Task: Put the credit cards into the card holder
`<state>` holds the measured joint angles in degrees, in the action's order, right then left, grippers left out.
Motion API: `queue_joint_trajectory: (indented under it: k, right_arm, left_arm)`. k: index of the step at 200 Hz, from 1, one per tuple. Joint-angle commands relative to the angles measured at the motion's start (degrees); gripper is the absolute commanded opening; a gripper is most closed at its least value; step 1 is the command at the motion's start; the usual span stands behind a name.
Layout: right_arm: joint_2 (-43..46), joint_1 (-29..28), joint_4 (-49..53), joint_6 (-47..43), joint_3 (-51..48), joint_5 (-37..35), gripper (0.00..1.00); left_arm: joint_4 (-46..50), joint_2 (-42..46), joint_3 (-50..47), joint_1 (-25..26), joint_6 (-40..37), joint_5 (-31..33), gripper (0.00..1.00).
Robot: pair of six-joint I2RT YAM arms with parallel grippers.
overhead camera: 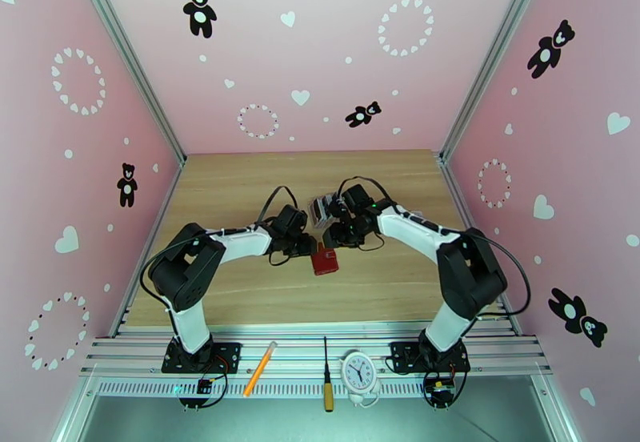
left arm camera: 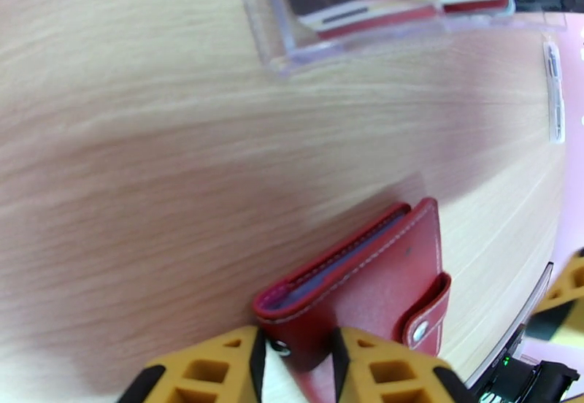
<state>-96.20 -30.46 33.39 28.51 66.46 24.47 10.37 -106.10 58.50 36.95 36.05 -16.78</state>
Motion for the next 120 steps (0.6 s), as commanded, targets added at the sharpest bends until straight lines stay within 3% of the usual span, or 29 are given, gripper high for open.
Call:
queue_joint_trajectory:
  k: [1,40,81,120]
  right_arm:
    - [2.70,0.72,2.29,-0.50,-0.32,-5.95,0.47]
    - [4.98,1.60,2.88,-0.80,-1.15,-13.08,0.48]
    - [8.43,3.42,2.62,-1.63,-2.32,-23.02,0.60]
    - [11.11,9.18,0.38,-0.67,-3.62,-29.61,0.66]
  left_arm:
    - [1.51,-1.24,2.59,0.41,-0.85,1.38,0.33]
    - [3.17,-0.93,4.00,0.46,-1.46,1.30,0.33]
    - [8.39,5.16,2.85,0.10,-3.89,6.98,0.33]
    - [12.55,11.59,1.53,-6.03,-6.78,11.60,0.39]
